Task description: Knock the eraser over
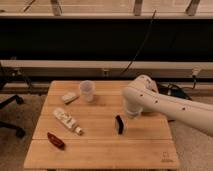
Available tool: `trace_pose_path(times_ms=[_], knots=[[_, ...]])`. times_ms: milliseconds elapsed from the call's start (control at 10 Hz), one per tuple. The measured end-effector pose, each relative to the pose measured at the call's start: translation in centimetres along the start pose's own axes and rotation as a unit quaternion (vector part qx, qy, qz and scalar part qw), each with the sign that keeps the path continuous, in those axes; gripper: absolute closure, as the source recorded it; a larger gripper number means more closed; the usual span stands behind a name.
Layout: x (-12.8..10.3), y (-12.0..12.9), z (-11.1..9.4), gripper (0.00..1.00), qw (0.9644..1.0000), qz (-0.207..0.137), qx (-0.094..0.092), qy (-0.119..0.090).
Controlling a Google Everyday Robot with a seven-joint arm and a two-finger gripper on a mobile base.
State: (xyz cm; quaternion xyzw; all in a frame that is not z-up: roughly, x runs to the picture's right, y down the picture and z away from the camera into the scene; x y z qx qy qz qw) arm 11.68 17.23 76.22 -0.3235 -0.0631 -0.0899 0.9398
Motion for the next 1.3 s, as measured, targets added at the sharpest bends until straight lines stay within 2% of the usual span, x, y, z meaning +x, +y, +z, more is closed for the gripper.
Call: trace_pose_path(times_ms=[500,1000,1100,1200,1300], knots=[[-2.9,0.1,0.8,0.87,0.9992,-0.034,-0.004,-0.019],[-6.6,0.5,0.5,0.87,0.9951,-0.090,-0.006,-0.040],[-6.8,0.5,0.5,0.87,0.9945,-0.094,-0.008,-0.045],[-6.8,0.6,0.5,0.84,0.9944,-0.094,-0.008,-0.047],[-6.4,0.3,0.7,0.73,0.9956,-0.085,-0.007,-0.041]])
